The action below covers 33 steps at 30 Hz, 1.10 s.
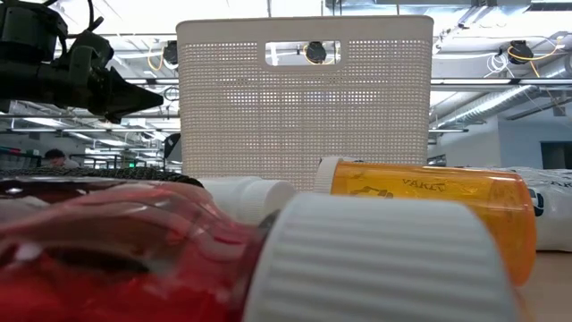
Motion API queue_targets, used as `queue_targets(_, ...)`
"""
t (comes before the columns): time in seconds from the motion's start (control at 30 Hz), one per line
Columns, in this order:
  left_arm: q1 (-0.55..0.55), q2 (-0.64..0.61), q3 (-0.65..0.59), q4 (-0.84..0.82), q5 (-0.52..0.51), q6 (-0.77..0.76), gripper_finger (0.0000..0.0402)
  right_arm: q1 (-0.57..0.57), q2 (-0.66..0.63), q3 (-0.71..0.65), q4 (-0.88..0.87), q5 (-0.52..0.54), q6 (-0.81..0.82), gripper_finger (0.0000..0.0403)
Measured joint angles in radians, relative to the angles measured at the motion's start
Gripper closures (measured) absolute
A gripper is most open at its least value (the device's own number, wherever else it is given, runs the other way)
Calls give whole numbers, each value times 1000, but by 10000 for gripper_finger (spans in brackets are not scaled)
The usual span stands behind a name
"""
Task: Pick & place medical supplies in basket/bin
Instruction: Put the green bandage into the white bin
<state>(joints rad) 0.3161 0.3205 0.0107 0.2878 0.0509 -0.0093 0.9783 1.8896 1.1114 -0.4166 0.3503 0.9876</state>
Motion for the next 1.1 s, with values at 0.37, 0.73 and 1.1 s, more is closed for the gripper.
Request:
queue_targets(0.37, 0, 0, 0, 0, 0, 0, 369, -2, -98, -9, -80, 59, -65, 330)
queue_targets(0.73, 0, 0, 0, 1, 0, 6, 369, -2, -332, -7, 17, 283, -412, 325)
queue_targets(1.1, 0, 0, 0, 1, 0, 6, 369, -67, -581, -274, 560, 211, -944, 335)
